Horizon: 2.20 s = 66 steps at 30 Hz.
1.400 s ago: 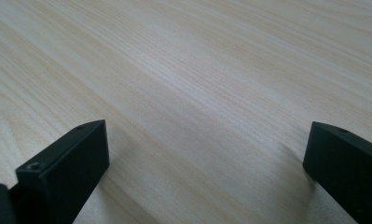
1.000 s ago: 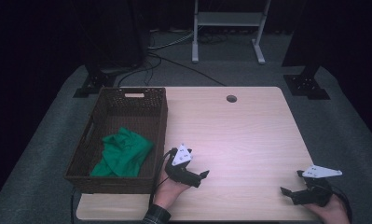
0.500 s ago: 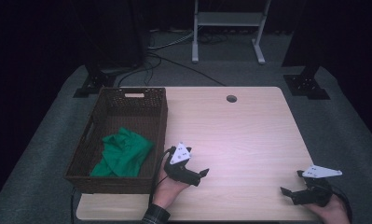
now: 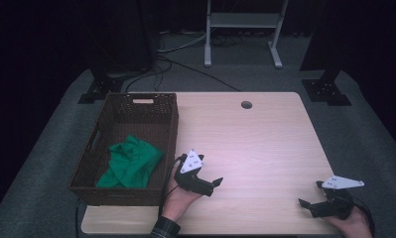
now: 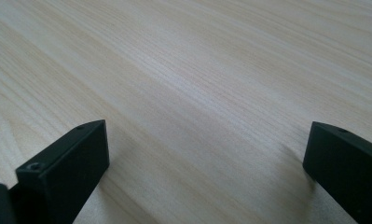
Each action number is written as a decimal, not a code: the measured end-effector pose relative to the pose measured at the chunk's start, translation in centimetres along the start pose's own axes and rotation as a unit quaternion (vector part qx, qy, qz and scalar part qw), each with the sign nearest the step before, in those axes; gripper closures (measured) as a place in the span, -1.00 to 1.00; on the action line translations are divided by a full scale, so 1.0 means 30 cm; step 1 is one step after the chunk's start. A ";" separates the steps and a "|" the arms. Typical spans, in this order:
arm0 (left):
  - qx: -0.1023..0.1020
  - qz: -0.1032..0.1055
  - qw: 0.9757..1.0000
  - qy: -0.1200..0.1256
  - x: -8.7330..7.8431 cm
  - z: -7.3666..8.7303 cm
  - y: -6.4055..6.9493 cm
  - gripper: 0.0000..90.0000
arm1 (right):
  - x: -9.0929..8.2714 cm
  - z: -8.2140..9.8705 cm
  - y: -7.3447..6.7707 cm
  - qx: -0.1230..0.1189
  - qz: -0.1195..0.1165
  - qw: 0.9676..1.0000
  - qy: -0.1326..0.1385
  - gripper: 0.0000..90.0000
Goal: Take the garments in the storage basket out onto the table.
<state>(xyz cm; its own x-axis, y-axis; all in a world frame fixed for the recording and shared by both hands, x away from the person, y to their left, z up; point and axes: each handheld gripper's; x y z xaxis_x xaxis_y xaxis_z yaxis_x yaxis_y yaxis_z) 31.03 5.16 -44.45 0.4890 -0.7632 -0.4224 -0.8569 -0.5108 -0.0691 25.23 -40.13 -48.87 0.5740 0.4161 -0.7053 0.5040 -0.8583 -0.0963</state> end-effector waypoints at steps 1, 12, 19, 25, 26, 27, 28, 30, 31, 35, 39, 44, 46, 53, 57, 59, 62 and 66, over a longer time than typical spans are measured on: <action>0.001 0.001 1.000 0.000 0.000 -0.002 -0.001 -1.00 | 0.000 0.000 0.000 0.000 0.000 1.000 0.000 -1.00; -0.003 0.002 1.000 0.003 -0.006 -0.010 -0.003 -1.00 | 0.000 0.000 -0.001 0.001 0.001 1.000 0.000 -1.00; -0.008 0.003 1.000 0.006 -0.011 -0.013 -0.007 -1.00 | 0.000 0.000 -0.001 0.001 0.001 1.000 0.000 -1.00; -0.004 -0.001 1.000 0.010 -0.017 -0.035 -0.013 -1.00 | 0.000 0.000 -0.001 0.001 0.001 1.000 0.000 -1.00; -0.004 -0.001 1.000 0.011 -0.018 -0.038 -0.014 -1.00 | 0.000 0.000 -0.001 0.001 0.001 1.000 0.000 -1.00; -0.004 -0.002 1.000 0.012 -0.019 -0.041 -0.015 -1.00 | 0.000 0.000 -0.001 0.001 0.001 1.000 0.000 -1.00; -0.003 -0.002 1.000 0.011 -0.020 -0.043 -0.016 -1.00 | 0.000 0.000 -0.001 0.001 0.001 1.000 0.000 -1.00; -0.002 -0.002 1.000 0.011 -0.020 -0.047 -0.016 -1.00 | 0.000 0.000 -0.001 0.001 0.001 1.000 0.000 -1.00; -0.001 -0.002 1.000 0.011 -0.021 -0.049 -0.016 -1.00 | 0.000 0.000 -0.001 0.001 0.001 1.000 0.000 -1.00; -0.002 -0.003 1.000 0.014 -0.024 -0.051 -0.016 -1.00 | 0.000 0.000 -0.001 0.001 0.001 1.000 0.000 -1.00; -0.002 -0.002 1.000 0.015 -0.025 -0.054 -0.016 -1.00 | 0.000 0.000 -0.001 0.001 0.001 1.000 0.000 -1.00; 0.002 -0.003 1.000 0.017 -0.028 -0.064 -0.017 -1.00 | 0.000 0.000 -0.001 0.001 0.001 1.000 0.000 -1.00; 0.002 -0.003 1.000 0.017 -0.028 -0.068 -0.018 -1.00 | 0.000 0.000 -0.001 0.001 0.001 1.000 0.000 -1.00; 0.007 -0.005 1.000 0.020 -0.034 -0.085 -0.018 -1.00 | 0.000 0.000 -0.001 0.001 0.001 1.000 0.000 -1.00; 0.005 -0.004 1.000 0.023 -0.037 -0.093 -0.023 -1.00 | 0.000 0.000 -0.001 0.001 0.001 1.000 0.000 -1.00; 0.002 -0.003 1.000 0.023 -0.037 -0.093 -0.025 -1.00 | 0.000 0.000 -0.001 0.001 0.001 1.000 0.000 -1.00; 0.000 0.001 1.000 0.025 -0.035 -0.093 -0.029 -1.00 | 0.000 0.000 -0.001 0.001 0.001 1.000 0.000 -1.00; 0.000 0.008 1.000 0.018 -0.033 -0.103 -0.032 -1.00 | 0.000 0.000 -0.001 0.001 0.001 1.000 0.000 -1.00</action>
<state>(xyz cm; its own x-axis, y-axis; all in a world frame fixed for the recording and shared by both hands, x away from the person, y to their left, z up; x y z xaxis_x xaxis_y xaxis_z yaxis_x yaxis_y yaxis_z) 31.88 5.19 -41.19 0.4813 -0.7843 -0.3913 -0.8643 -0.4991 -0.0626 25.22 -40.10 -48.87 0.5755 0.4144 -0.7050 0.5011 -0.8600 -0.0965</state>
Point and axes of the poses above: each handheld gripper's, and its own axes: x roughly forward along the jaws, z roughly out of its underside, y roughly to its right, and after that the axes turned 7 degrees about x, right-handed
